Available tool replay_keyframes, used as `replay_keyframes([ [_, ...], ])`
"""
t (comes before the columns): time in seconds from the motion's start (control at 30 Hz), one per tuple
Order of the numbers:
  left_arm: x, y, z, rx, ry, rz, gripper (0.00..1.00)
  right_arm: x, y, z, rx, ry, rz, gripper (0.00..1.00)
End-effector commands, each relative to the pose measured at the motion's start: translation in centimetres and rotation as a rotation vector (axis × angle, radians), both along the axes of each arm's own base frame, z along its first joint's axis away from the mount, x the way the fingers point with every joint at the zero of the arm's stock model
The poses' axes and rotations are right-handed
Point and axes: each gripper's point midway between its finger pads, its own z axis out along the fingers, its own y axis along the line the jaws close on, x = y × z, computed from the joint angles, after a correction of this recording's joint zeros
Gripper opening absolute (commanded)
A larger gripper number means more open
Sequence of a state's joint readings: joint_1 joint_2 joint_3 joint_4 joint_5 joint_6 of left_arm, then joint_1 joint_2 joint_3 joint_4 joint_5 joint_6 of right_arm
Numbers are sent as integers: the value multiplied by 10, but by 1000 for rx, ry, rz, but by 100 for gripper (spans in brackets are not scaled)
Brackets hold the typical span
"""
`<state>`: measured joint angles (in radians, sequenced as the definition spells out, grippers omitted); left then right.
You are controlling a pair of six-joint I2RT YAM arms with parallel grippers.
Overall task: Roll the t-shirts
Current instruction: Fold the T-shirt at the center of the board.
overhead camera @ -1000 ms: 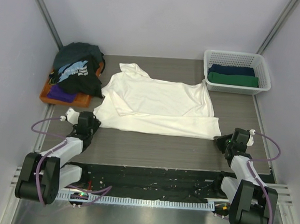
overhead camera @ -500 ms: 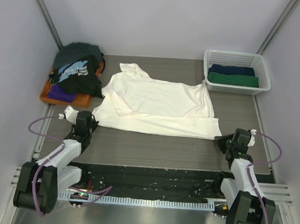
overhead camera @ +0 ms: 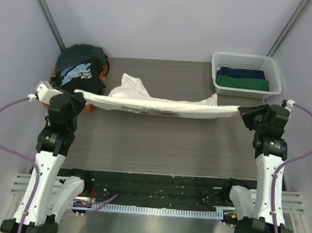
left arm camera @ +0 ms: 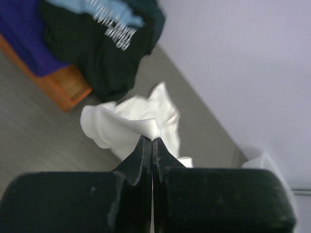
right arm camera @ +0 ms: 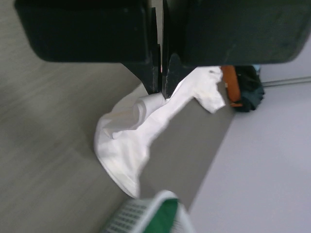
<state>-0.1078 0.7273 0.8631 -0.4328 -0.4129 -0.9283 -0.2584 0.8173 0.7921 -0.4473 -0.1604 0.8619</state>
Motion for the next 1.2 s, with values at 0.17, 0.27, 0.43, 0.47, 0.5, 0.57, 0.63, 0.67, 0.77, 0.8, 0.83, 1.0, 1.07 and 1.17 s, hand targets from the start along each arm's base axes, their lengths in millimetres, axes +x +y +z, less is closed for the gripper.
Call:
replay_keyframes([
  [0.17, -64, 19, 195, 92, -290, 32, 0, -20, 22, 205, -91, -393, 109, 1],
  [0.27, -72, 19, 234, 104, -340, 28, 0, -32, 26, 254, -130, -486, 116, 1],
  [0.43, -41, 16, 248, 128, -311, 17, 0, -24, 25, 283, -122, -526, 111, 1],
  [0.47, -34, 15, 248, 138, -304, 16, 0, -19, 25, 281, -109, -515, 118, 1],
  [0.5, -23, 14, 246, 144, -292, 15, 0, -12, 24, 277, -101, -500, 125, 1],
  [0.57, 4, 12, 235, 155, -240, 11, 0, 10, 21, 263, -70, -458, 138, 1],
  [0.63, 22, 10, 230, 154, -222, 8, 0, 29, 17, 253, -50, -439, 140, 1],
  [0.67, 42, 7, 219, 155, -187, 2, 0, 45, 14, 242, -29, -408, 139, 1],
  [0.77, 79, 2, 214, 145, -156, -11, 0, 81, 10, 234, 16, -377, 163, 1],
  [0.8, 83, 0, 230, 124, -194, -22, 0, 85, 10, 252, 11, -409, 170, 1],
  [0.83, 89, 0, 237, 108, -218, -22, 0, 90, 10, 259, 20, -417, 175, 1],
  [1.0, 111, 14, 273, 50, -364, -6, 0, 124, 9, 306, 51, -495, 214, 1],
  [1.07, 118, 12, 295, 7, -429, -57, 0, 131, 9, 315, 75, -507, 222, 1],
  [1.17, 142, 10, 297, -44, -447, -126, 0, 145, 7, 318, 101, -515, 229, 1],
])
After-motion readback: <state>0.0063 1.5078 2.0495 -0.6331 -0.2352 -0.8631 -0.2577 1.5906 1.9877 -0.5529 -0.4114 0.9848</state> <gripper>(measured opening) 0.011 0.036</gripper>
